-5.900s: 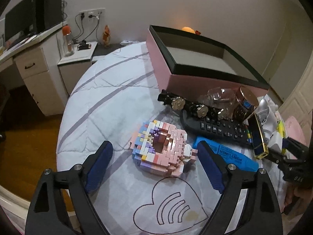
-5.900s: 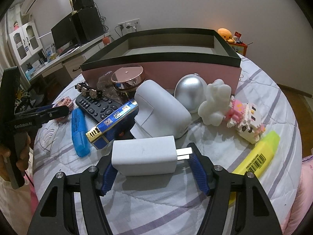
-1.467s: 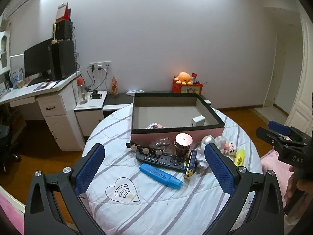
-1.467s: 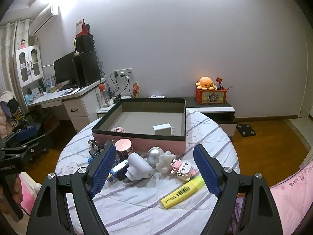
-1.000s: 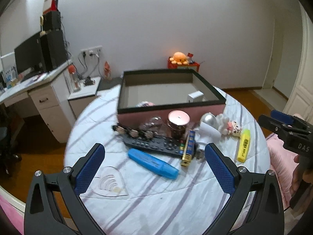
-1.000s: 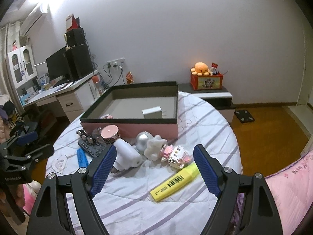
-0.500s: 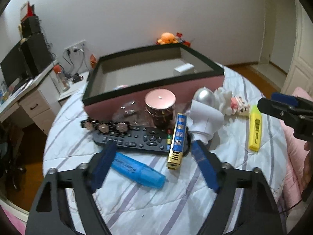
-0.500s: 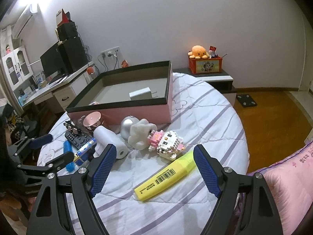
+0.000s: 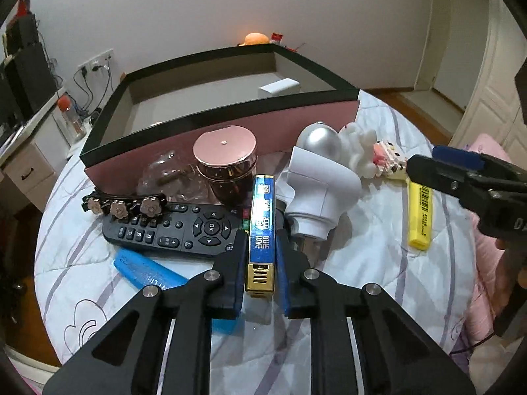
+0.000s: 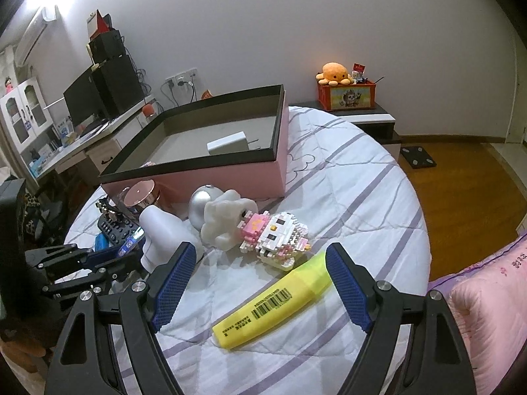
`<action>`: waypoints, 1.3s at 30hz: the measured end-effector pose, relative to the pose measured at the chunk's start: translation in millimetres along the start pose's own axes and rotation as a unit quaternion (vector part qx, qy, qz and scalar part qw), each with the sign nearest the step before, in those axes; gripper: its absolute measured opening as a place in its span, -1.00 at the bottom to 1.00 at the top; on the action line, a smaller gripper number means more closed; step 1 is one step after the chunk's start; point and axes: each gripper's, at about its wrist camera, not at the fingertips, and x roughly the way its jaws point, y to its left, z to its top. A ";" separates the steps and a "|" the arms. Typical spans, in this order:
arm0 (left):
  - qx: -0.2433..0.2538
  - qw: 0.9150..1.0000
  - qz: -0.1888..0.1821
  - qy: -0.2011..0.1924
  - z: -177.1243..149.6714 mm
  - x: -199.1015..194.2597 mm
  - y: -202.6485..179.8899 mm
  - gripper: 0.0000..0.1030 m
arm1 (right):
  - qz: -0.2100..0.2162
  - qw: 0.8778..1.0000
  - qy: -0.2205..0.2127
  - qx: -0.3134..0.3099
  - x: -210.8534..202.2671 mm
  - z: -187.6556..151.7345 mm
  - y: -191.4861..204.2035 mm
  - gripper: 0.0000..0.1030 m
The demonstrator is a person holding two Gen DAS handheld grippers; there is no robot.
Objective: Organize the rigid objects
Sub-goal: 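Grasp the blue-and-gold battery pack with the left gripper while the right gripper grasps the white hair dryer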
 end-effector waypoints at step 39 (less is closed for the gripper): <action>-0.082 0.996 0.005 -0.020 -37.3 -19.2 75.2 -0.47 | 0.067 0.996 0.056 0.008 65.1 -6.2 71.7 0.05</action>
